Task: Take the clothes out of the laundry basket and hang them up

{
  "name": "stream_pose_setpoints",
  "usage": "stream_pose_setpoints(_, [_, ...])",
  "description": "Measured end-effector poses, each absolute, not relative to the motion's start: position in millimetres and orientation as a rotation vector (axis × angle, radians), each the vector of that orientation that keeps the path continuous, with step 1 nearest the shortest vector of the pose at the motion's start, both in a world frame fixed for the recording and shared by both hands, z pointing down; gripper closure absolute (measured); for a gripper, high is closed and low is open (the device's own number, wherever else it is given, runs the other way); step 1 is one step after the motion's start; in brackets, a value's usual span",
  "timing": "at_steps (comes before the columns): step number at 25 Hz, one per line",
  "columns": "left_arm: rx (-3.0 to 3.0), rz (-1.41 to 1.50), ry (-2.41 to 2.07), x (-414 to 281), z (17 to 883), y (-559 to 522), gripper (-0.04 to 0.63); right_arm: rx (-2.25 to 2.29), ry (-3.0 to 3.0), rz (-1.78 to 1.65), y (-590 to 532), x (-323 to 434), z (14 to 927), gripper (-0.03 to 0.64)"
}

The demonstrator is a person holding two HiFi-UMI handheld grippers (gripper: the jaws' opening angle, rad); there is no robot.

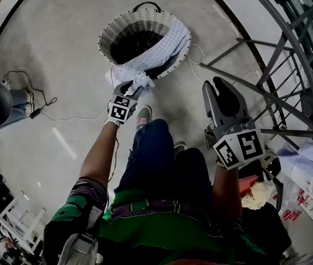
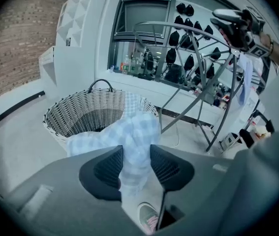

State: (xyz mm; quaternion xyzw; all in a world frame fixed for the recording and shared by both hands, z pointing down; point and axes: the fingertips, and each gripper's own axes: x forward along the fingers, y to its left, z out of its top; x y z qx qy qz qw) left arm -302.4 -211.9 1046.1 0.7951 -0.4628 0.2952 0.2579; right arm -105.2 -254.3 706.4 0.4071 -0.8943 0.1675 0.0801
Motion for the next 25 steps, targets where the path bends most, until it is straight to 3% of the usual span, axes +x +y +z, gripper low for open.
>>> stream_pose_setpoints(5, [2.164,0.828,-1.281,-306.9,1037.7,-215.0,0.557,1.238,-2.656,0.516,-257.6,-100.8,702.7,0.526])
stream_pose_setpoints(14, [2.182,0.856,-1.310,-318.5,990.8,-209.2,0.565,1.227,-2.666,0.516,-252.7,-103.6,664.5,0.526])
stream_pose_setpoints(25, [2.215,0.796,-1.423,-307.1,843.9,-189.2,0.566,1.207,-2.713,0.443,-223.0,-78.5,535.4,0.526])
